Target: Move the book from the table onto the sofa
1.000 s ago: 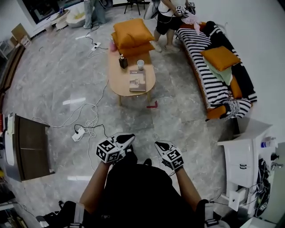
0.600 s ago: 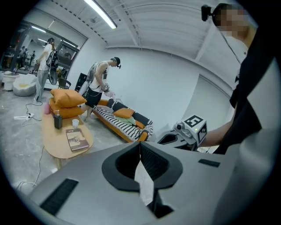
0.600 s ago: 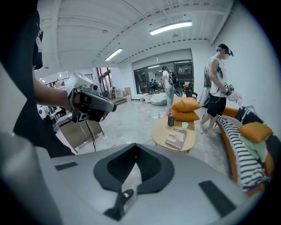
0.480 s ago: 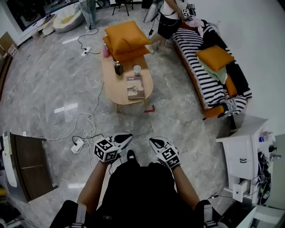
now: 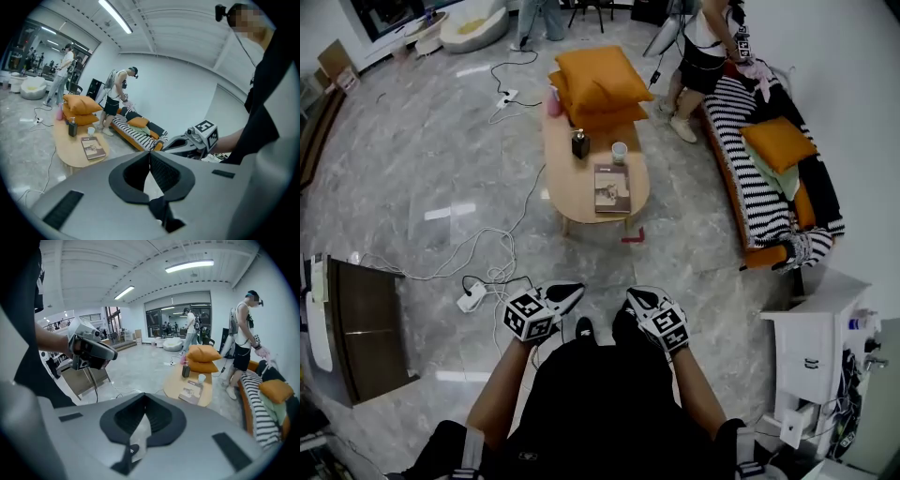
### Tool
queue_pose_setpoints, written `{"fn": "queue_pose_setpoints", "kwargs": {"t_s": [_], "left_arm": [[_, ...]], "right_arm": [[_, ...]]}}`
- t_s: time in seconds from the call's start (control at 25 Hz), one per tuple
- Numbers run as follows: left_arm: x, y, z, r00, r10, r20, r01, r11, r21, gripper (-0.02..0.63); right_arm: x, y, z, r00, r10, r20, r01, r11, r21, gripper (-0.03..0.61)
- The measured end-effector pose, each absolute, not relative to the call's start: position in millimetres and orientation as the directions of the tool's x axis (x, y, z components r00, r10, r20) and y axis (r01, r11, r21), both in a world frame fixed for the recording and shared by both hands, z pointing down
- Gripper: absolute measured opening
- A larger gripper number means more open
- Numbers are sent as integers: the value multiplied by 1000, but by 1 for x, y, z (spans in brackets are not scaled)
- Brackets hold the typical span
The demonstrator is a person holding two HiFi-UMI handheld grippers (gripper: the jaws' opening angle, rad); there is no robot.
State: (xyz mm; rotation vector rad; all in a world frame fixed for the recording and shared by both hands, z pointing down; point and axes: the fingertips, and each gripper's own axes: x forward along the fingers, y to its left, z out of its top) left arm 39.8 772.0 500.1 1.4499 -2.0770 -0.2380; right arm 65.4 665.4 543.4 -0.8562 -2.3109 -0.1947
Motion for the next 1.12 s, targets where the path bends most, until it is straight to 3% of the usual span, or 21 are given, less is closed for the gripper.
{"fn": "queue_pose_setpoints", "kwargs": {"t_s": [0.64,1.12], "left_arm": [[-29,805,507,-448,-788,423,-662,610,435,11],[-90,731,508,-466,-764,447,-648,638,415,11]], "right_arm": [[-38,705,544,-412,707,574,808,575,-128,9],[-134,602,572,-406,713,572,760,611,-222,8]]}}
